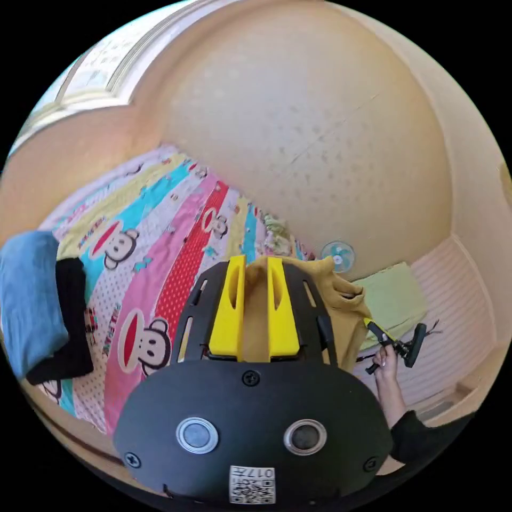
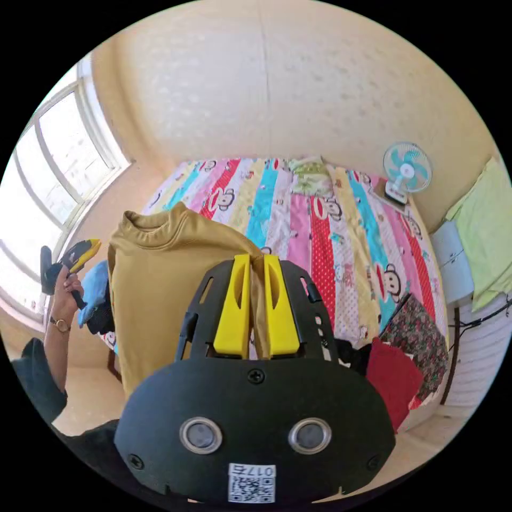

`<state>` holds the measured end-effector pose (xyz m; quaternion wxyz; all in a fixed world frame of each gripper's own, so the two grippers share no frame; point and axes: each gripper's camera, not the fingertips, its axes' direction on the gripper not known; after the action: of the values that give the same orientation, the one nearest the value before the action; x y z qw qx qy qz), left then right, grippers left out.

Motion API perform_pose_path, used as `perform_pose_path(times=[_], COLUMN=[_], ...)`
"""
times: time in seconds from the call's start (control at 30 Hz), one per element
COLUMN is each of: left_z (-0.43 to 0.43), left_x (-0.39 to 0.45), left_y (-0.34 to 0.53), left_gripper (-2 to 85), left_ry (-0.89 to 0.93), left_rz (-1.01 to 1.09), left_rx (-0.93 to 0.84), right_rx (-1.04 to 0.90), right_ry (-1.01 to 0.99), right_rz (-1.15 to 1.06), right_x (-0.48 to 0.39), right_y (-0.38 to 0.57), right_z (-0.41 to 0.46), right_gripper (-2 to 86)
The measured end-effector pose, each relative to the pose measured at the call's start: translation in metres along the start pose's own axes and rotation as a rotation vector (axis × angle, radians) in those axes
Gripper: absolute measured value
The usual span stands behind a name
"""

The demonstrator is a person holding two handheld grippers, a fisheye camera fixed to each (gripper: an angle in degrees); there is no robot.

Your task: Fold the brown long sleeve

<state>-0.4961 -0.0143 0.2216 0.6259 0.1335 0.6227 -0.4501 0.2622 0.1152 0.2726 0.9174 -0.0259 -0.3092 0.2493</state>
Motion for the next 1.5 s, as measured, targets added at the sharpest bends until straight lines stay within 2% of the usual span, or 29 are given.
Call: perform_pose_path(times=[0.1, 0.17, 0.23, 0.3, 0.37, 0.43, 0.5, 0.6, 0.67, 0.73, 0.83, 0.9, 0.97, 1.03, 1.17, 1.27, 1.37, 1.43, 1.5], left_z=[0.014, 0.015, 0.018, 0.018, 0.019, 0.035, 0.033, 0.019, -0.021, -0.100, -0.179, -0.197, -0.190, -0.152, -0.086, -0.040, -0.009, -0.006, -0.011], left_x=[-0.075, -0.111, -0.160, -0.193, -0.219, -0.243, -0.246, -0.260, -0.261, -0.269, -0.289, -0.292, -0.286, -0.271, -0.249, -0.238, -0.235, -0.228, -0.223], left_y=[0.016, 0.044, 0.090, 0.122, 0.148, 0.175, 0.178, 0.150, 0.121, 0.086, 0.074, 0.077, 0.078, 0.086, 0.105, 0.104, 0.102, 0.094, 0.088], left_gripper=[10.4, 11.2, 11.8, 12.4, 12.5, 11.0, 8.1, 4.2, 3.6, 4.2, 6.4, 8.9, 11.6, 13.0, 13.6, 14.9, 14.0, 10.8, 6.5], left_ry=[-0.053, -0.126, -0.320, -0.373, -0.397, -0.409, -0.402, -0.306, -0.392, -0.535, -0.543, -0.491, -0.374, -0.200, -0.119, -0.107, -0.254, -0.403, -0.382], left_rz=[-0.154, -0.171, -0.208, -0.249, -0.274, -0.232, -0.149, -0.168, -0.138, -0.161, -0.338, -0.360, -0.288, -0.156, -0.005, 0.051, 0.055, 0.104, 0.131], left_rx=[-0.041, -0.100, -0.263, -0.376, -0.483, -0.685, -0.695, -0.802, -0.689, -0.410, -0.158, -0.109, -0.170, -0.360, -0.615, -0.779, -0.893, -0.937, -1.009], right_rx=[-0.108, -0.140, -0.210, -0.317, -0.347, -0.374, -0.416, -0.431, -0.419, -0.415, -0.437, -0.498, -0.556, -0.594, -0.634, -0.619, -0.685, -0.783, -0.831], right_ry=[-0.098, -0.142, -0.137, -0.131, -0.159, -0.150, -0.087, -0.079, -0.079, -0.069, -0.080, -0.060, -0.048, -0.048, 0.016, -0.003, -0.054, 0.004, 0.091], right_rz=[0.087, 0.100, 0.147, 0.287, 0.407, 0.501, 0.544, 0.574, 0.583, 0.586, 0.540, 0.490, 0.468, 0.446, 0.435, 0.481, 0.511, 0.450, 0.188], right_x=[0.019, 0.026, 0.036, 0.056, 0.071, 0.082, 0.090, 0.097, 0.100, 0.101, 0.095, 0.089, 0.086, 0.085, 0.089, 0.096, 0.099, 0.094, 0.072], right_y=[0.015, 0.041, 0.073, 0.113, 0.139, 0.155, 0.159, 0.148, 0.137, 0.124, 0.101, 0.086, 0.077, 0.069, 0.046, 0.025, 0.008, -0.001, -0.014], right_z=[0.033, 0.035, 0.036, 0.032, 0.023, 0.015, 0.006, -0.006, -0.015, -0.020, -0.015, 0.002, 0.020, 0.038, 0.077, 0.102, 0.136, 0.153, 0.153], right_gripper=[2.9, 2.4, 1.9, 1.5, 1.3, 1.1, 0.9, 0.9, 1.1, 1.4, 2.9, 4.8, 6.4, 7.6, 9.3, 9.6, 8.3, 6.7, 4.8])
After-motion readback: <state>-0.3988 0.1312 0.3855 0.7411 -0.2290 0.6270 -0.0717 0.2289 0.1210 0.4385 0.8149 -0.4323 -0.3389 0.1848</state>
